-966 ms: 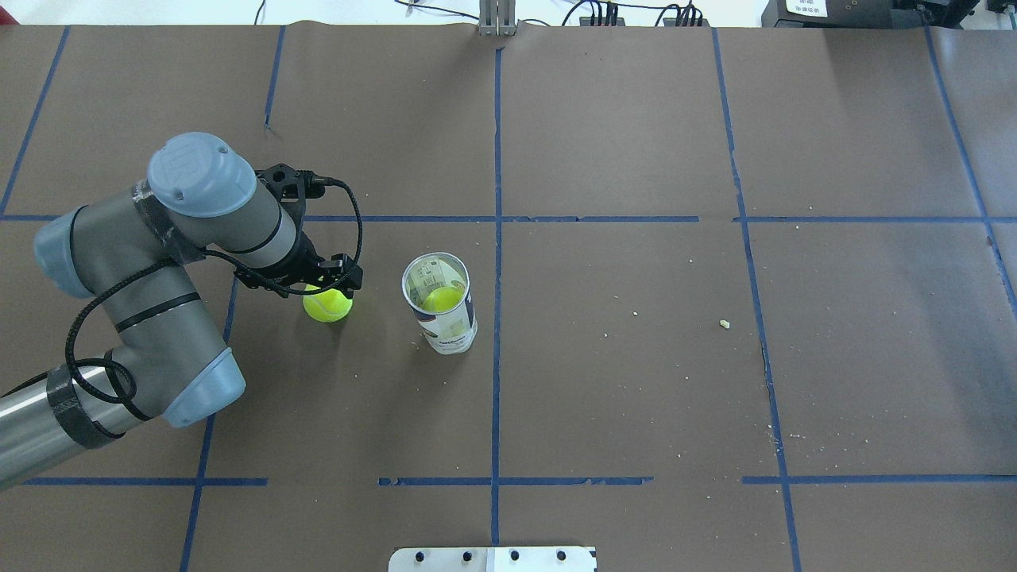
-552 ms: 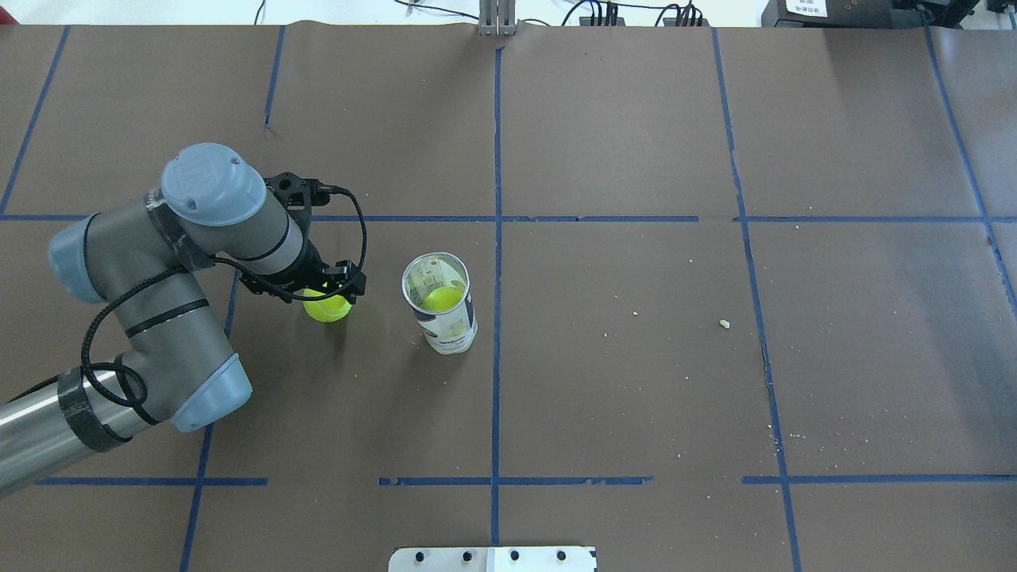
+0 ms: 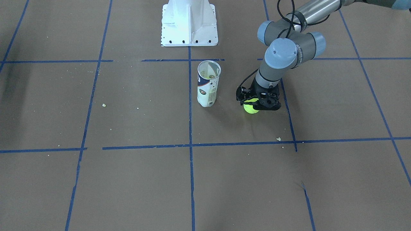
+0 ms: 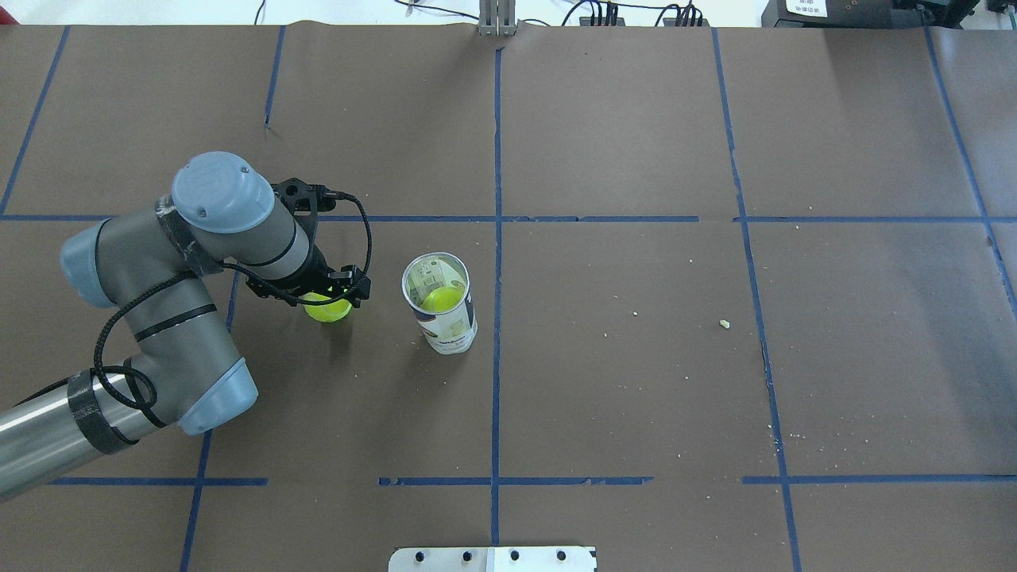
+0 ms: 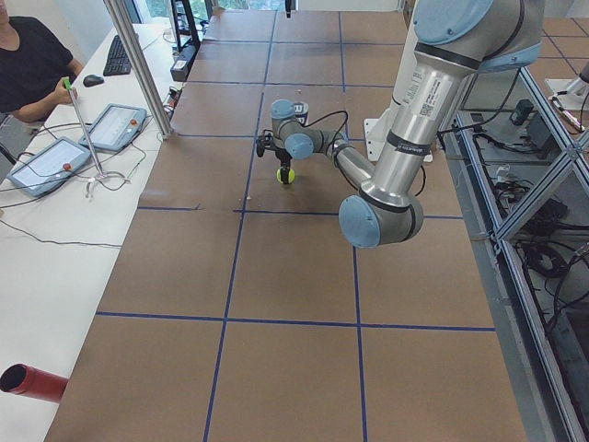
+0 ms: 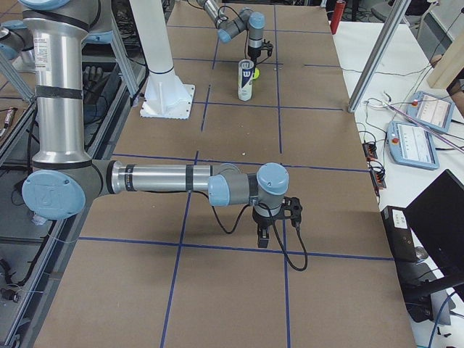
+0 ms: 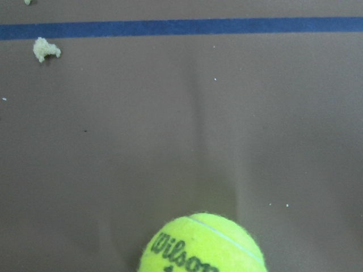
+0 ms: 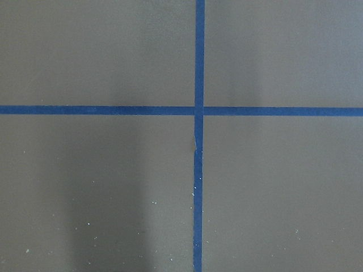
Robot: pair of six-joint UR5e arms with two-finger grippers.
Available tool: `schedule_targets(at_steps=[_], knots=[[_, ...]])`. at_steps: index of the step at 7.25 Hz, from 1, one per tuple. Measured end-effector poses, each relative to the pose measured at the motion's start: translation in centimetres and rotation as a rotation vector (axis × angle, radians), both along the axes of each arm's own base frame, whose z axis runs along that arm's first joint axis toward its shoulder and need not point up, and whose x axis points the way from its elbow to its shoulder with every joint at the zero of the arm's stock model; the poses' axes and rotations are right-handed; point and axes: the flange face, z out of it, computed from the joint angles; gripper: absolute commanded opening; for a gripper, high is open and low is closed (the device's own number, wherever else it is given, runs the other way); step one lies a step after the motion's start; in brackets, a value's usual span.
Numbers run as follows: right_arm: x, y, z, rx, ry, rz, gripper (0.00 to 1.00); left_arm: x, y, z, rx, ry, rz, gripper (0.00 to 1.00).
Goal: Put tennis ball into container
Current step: 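Close the left gripper around the tennis ball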
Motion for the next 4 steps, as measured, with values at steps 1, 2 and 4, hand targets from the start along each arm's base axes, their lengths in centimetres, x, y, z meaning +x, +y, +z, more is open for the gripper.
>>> schedule_targets(at_steps=[1, 2, 4], knots=[[-0.01, 0.0, 0.0, 0.0, 0.0, 0.0, 1.0, 0.09, -0.03, 0.14, 0.001, 0.001, 0.0, 0.8], [0.0, 0.0, 0.0, 0.0, 0.0, 0.0, 1.0, 0.1, -0.05, 0.19, 0.001, 0.001, 0.0, 0.54], [0.01, 0.0, 0.0, 0.0, 0.0, 0.0, 1.0, -0.04, -0.05, 0.11, 0.003, 0.004, -0.002, 0.08]])
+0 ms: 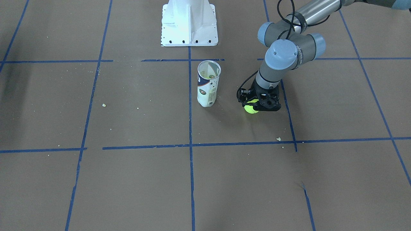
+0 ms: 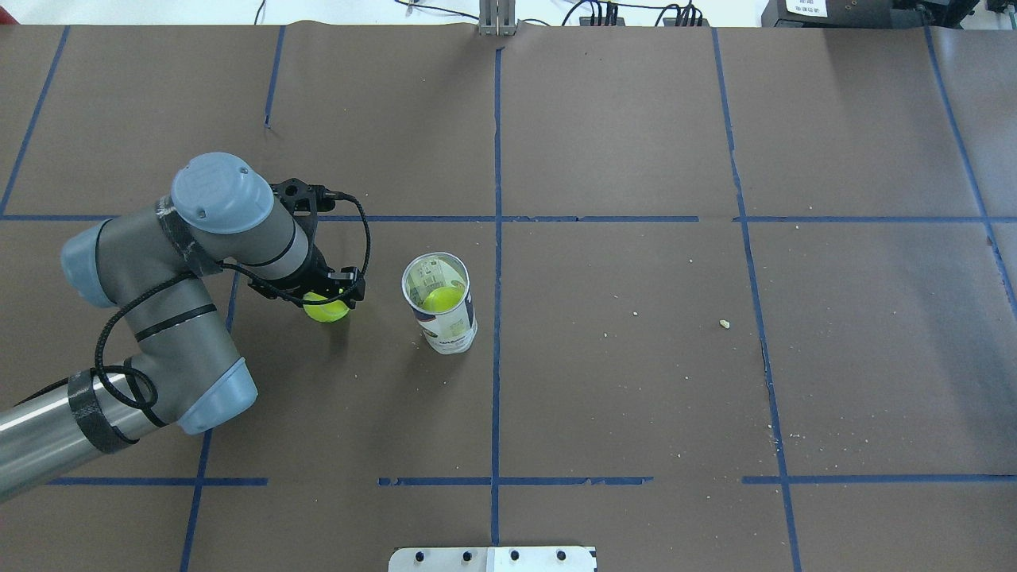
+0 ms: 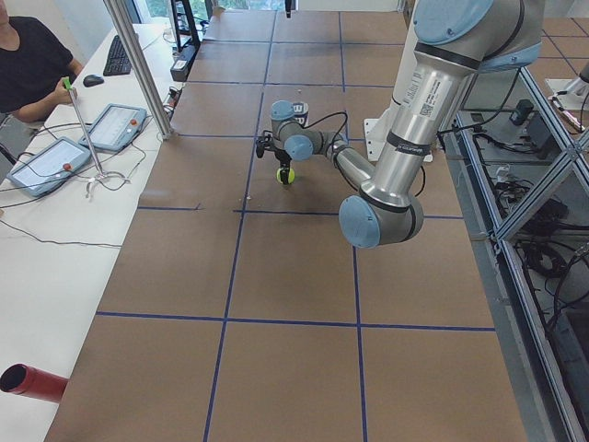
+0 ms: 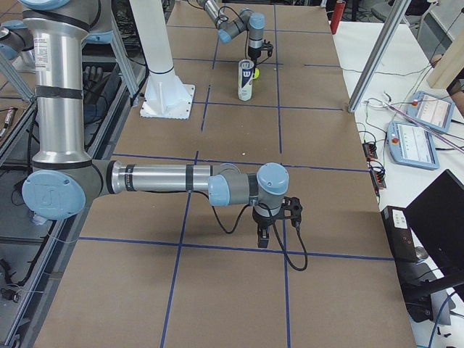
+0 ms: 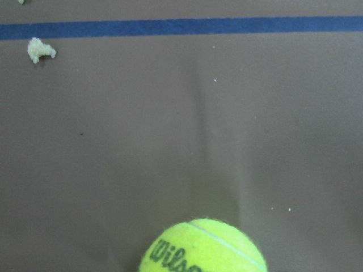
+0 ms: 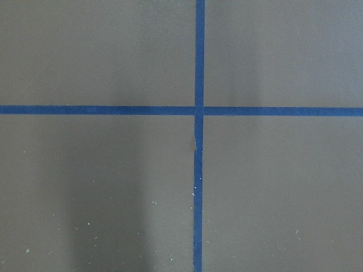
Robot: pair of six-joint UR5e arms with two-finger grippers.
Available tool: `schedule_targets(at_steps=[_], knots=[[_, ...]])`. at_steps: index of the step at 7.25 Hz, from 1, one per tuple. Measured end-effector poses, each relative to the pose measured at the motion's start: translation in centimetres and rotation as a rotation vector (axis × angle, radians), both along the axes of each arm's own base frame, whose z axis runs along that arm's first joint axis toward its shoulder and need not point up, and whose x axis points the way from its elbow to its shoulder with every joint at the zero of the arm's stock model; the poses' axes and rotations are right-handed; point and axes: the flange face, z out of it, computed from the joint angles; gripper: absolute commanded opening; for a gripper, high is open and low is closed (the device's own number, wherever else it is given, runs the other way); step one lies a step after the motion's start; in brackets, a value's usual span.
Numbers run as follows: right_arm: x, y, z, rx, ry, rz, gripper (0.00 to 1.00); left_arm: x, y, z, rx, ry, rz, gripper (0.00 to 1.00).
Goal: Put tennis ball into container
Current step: 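Close the left gripper around the tennis ball, then lift the held tennis ball with the left gripper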
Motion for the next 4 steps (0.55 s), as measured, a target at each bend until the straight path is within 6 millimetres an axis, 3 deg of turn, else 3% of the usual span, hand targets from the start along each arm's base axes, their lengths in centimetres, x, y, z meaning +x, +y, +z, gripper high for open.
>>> schedule_targets(at_steps=[1, 2, 4], knots=[[0.0, 0.0, 0.0, 0.0, 0.0, 0.0, 1.0, -0.4, -0.1, -0.5, 0.009, 0.007, -0.008, 0.0], [0.0, 0.0, 0.0, 0.0, 0.0, 0.0, 1.0, -2.0, -0.4, -1.7, 0.024, 0.017, -0.028, 0.0], [0.0, 0.0, 0.0, 0.0, 0.0, 0.0, 1.0, -7.5, -0.3, -6.2, 0.048, 0.001, -0.057, 0.0]])
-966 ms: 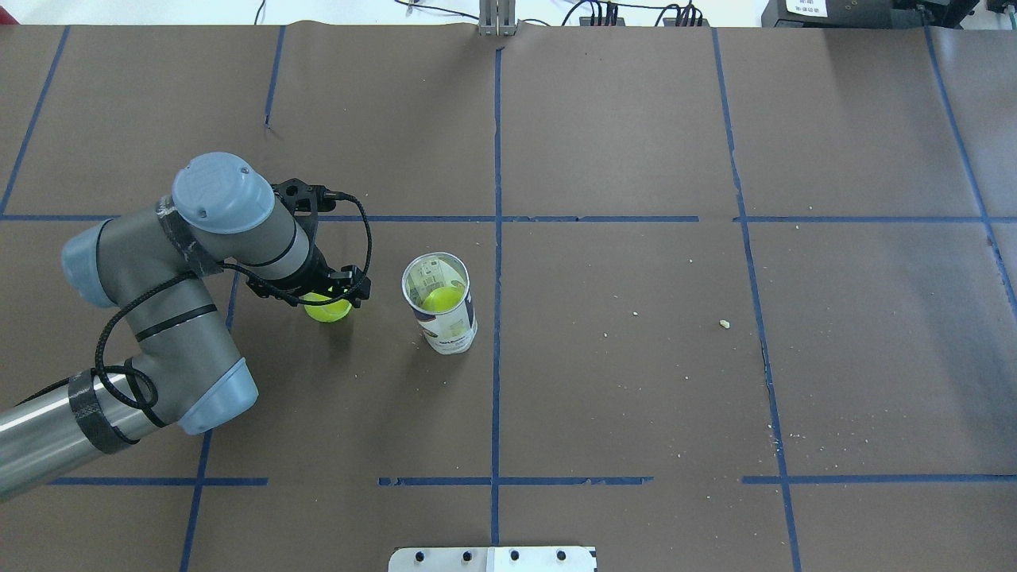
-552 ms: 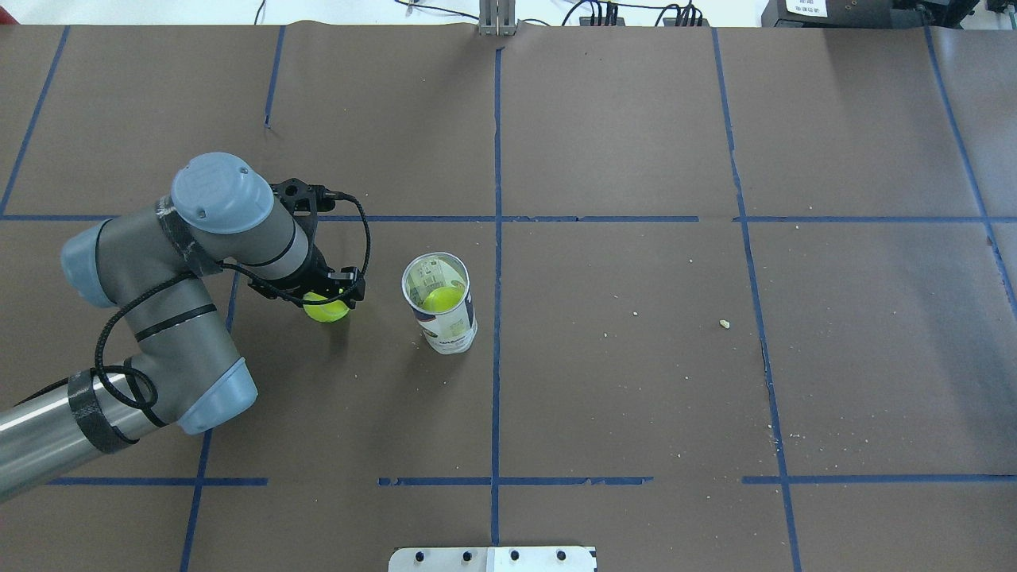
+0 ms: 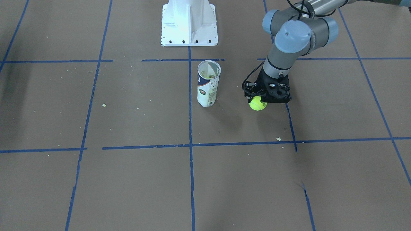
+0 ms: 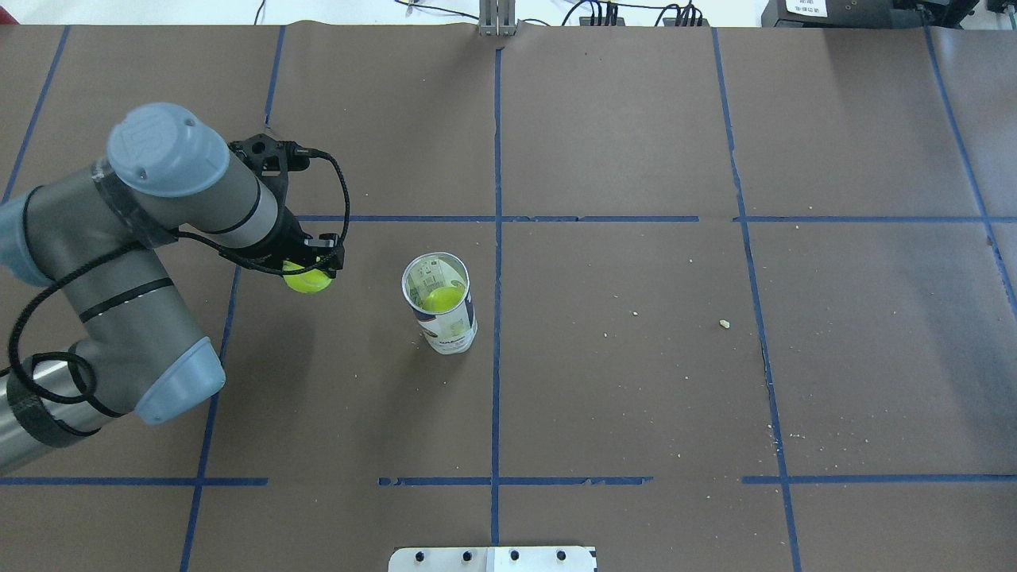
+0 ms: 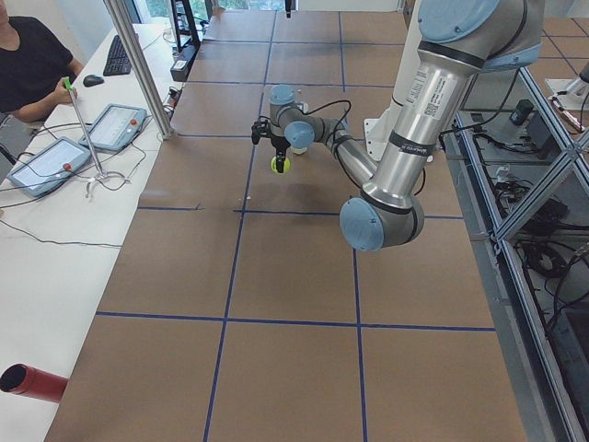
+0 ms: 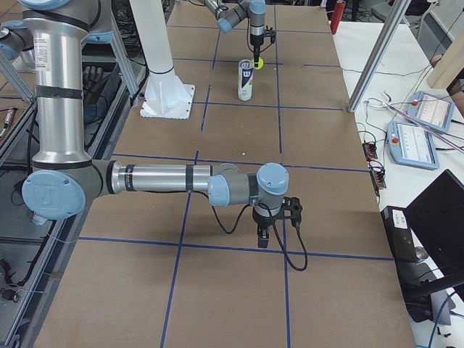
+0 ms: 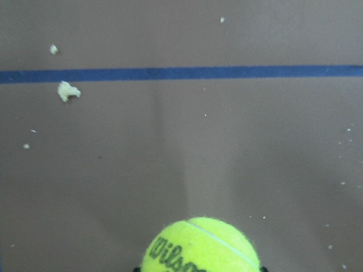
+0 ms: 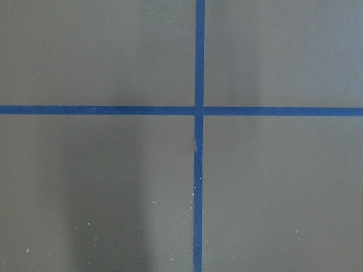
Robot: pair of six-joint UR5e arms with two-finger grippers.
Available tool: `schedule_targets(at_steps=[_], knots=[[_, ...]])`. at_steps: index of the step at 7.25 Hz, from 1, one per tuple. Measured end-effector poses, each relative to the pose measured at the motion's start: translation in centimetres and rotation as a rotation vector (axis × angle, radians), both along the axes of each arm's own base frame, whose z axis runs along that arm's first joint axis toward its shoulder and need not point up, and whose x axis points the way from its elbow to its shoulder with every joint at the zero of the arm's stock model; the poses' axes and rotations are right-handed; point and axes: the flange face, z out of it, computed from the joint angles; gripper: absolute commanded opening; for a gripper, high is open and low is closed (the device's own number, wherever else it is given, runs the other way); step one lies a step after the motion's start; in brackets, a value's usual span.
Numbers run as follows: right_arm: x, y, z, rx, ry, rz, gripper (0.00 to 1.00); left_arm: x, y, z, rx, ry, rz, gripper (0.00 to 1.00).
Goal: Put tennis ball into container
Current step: 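Lift the held tennis ball with the left gripper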
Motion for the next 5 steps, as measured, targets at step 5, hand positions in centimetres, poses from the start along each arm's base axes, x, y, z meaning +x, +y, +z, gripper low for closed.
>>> schedule_targets(at_steps=[5], knots=[[0.0, 0.0, 0.0, 0.0, 0.0, 0.0, 1.0, -13.8, 1.9, -15.1, -0.025, -0.052, -0.051, 0.0]])
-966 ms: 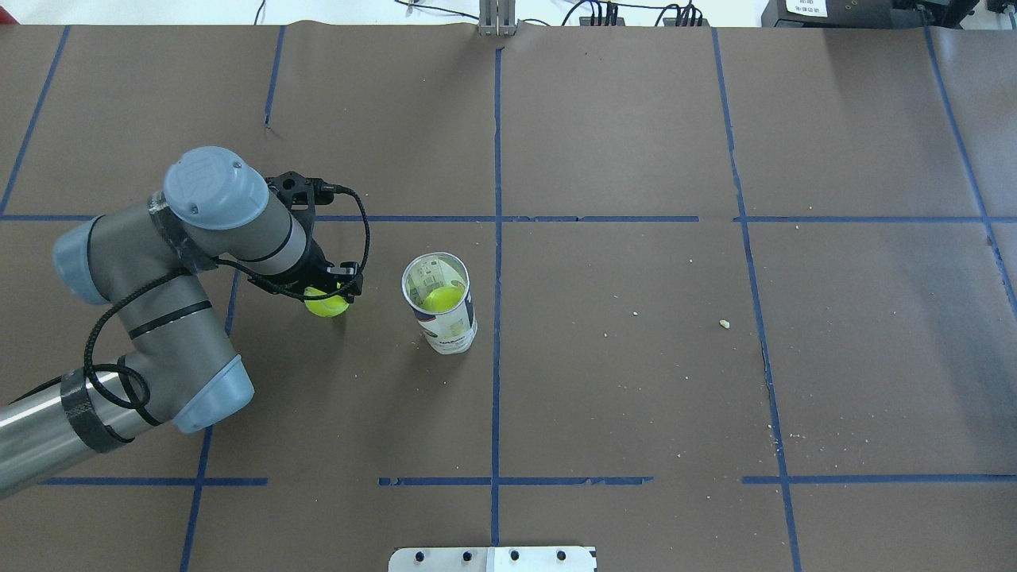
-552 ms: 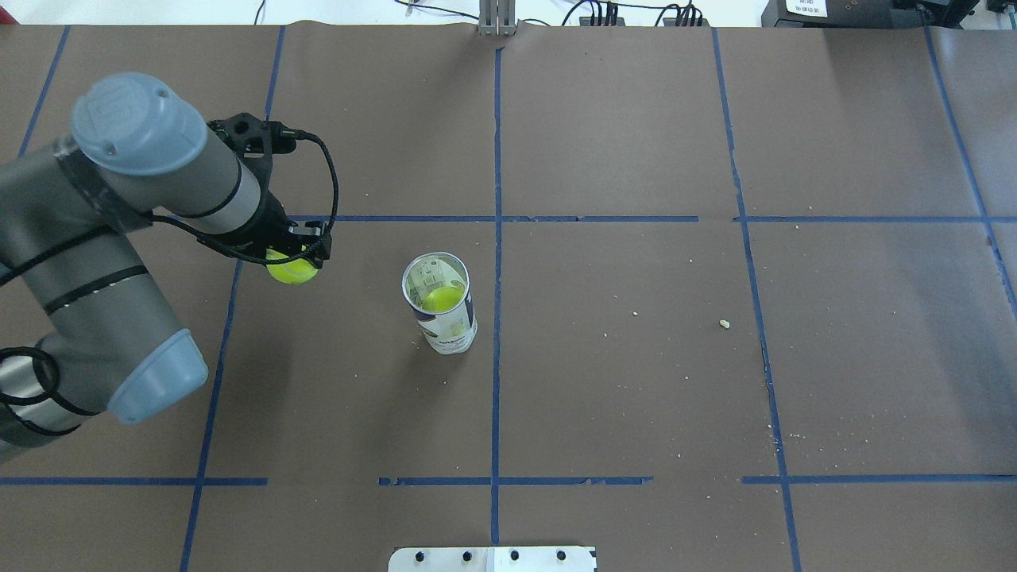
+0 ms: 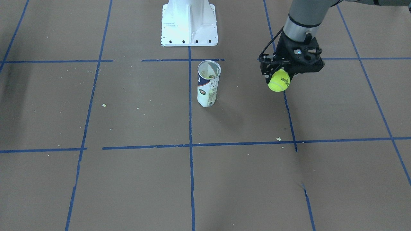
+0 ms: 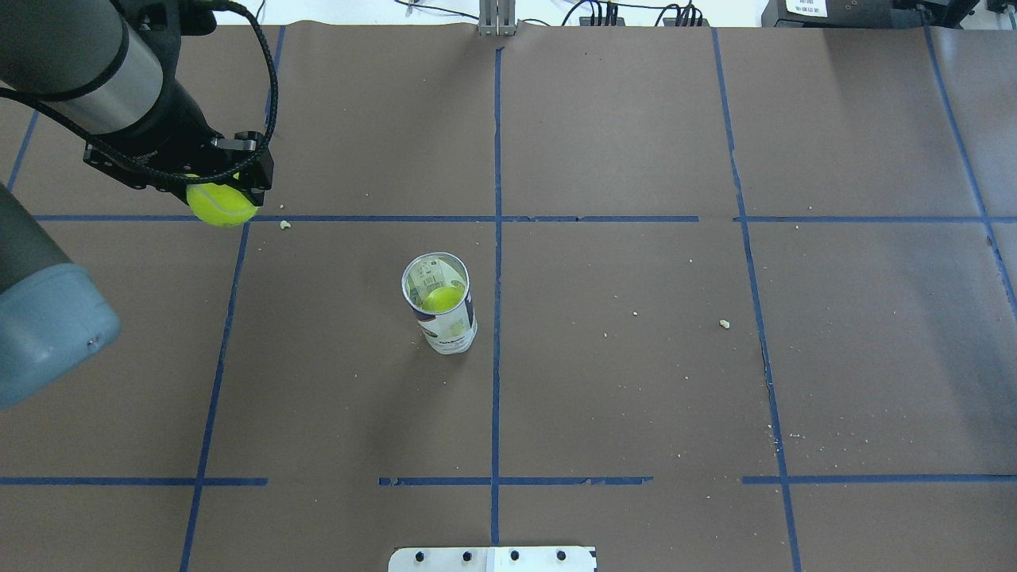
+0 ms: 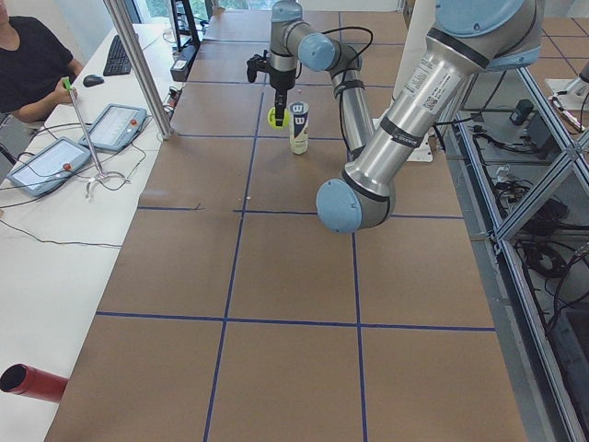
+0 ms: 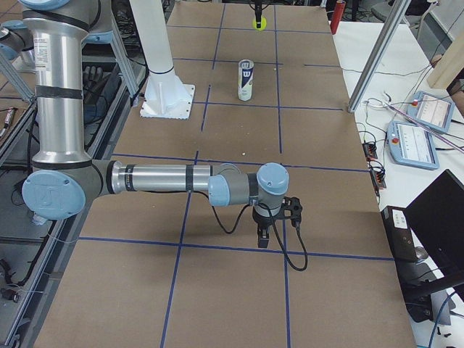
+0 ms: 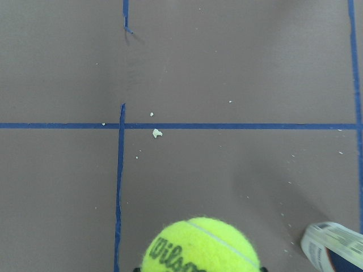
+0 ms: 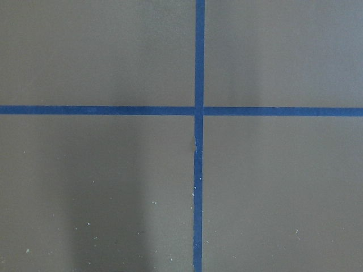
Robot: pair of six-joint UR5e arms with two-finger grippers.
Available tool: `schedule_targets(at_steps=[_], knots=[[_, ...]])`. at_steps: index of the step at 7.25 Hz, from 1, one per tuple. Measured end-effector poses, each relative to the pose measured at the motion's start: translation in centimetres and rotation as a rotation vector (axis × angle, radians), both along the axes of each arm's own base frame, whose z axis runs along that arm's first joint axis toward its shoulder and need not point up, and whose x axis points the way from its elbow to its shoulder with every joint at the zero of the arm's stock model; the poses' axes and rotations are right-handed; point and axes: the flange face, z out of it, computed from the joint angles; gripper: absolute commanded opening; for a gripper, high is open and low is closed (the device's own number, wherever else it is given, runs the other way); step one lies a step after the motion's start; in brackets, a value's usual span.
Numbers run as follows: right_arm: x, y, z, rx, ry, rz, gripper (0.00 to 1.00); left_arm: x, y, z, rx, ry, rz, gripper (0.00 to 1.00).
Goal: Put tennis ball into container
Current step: 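Lift the held tennis ball with the left gripper, then carry the ball over the clear plastic cup with the left gripper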
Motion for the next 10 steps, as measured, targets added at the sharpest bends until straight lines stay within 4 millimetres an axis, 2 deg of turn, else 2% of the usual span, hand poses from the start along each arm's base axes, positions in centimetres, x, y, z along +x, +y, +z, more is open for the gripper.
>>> schedule_targets(at_steps=[1, 2, 4, 5, 6, 8, 10], knots=[[0.0, 0.0, 0.0, 0.0, 0.0, 0.0, 1.0, 0.5, 0.3, -2.1, -0.034, 0.029, -0.006, 0.0], [0.0, 0.0, 0.0, 0.0, 0.0, 0.0, 1.0, 2.5, 0.4, -4.5, -0.092, 0.057, -0.022, 0.0], [0.0, 0.0, 0.0, 0.0, 0.0, 0.0, 1.0, 9.1, 0.4, -8.7, -0.183, 0.072, -0.015, 0.0], [0.0, 0.0, 0.0, 0.0, 0.0, 0.0, 1.0, 12.0, 0.7, -9.5, -0.203, 0.077, -0.003, 0.0], [0.0, 0.0, 0.0, 0.0, 0.0, 0.0, 1.0, 13.9, 0.7, -9.6, -0.214, 0.083, 0.001, 0.0], [0.0, 0.0, 0.0, 0.0, 0.0, 0.0, 1.0, 15.9, 0.1, -9.0, -0.219, 0.087, 0.004, 0.0], [0.0, 0.0, 0.0, 0.0, 0.0, 0.0, 1.0, 16.3, -0.1, -8.0, -0.222, 0.083, 0.004, 0.0]])
